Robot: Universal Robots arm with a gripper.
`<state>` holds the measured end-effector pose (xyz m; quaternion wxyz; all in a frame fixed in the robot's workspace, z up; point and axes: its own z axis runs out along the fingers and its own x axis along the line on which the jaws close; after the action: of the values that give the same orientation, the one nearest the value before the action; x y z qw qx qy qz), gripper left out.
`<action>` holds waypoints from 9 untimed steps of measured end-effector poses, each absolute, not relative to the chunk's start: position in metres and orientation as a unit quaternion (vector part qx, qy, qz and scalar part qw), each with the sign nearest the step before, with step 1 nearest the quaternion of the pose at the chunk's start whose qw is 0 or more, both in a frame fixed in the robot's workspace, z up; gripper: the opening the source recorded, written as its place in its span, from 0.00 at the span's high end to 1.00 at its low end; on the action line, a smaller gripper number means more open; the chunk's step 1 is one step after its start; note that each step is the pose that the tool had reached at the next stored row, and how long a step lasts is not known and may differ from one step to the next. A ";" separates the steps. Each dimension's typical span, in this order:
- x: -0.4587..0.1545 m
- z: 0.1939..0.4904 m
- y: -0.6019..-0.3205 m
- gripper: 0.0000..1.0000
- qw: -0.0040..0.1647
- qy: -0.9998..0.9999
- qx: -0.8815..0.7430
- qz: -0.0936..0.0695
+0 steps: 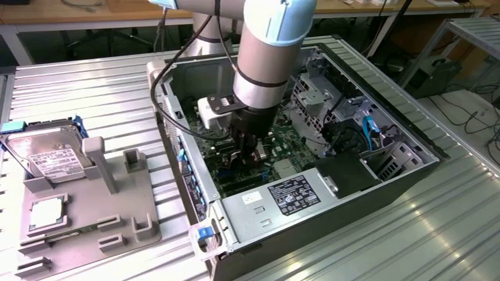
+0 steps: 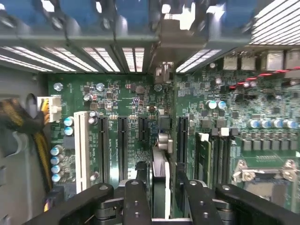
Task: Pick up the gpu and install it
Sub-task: 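Insert the gpu into the slot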
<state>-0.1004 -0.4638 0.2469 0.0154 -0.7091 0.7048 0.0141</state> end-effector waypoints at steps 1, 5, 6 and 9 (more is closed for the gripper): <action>-0.100 0.254 -0.464 0.64 0.015 0.705 -0.709 0.014; -0.100 0.279 -0.464 0.64 0.016 0.705 -0.709 0.014; -0.100 0.283 -0.464 0.64 0.016 0.705 -0.709 0.014; -0.100 0.294 -0.464 0.66 0.016 0.705 -0.709 0.014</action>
<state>-0.1004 -0.4638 0.2942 0.0157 -0.7091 0.7048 0.0138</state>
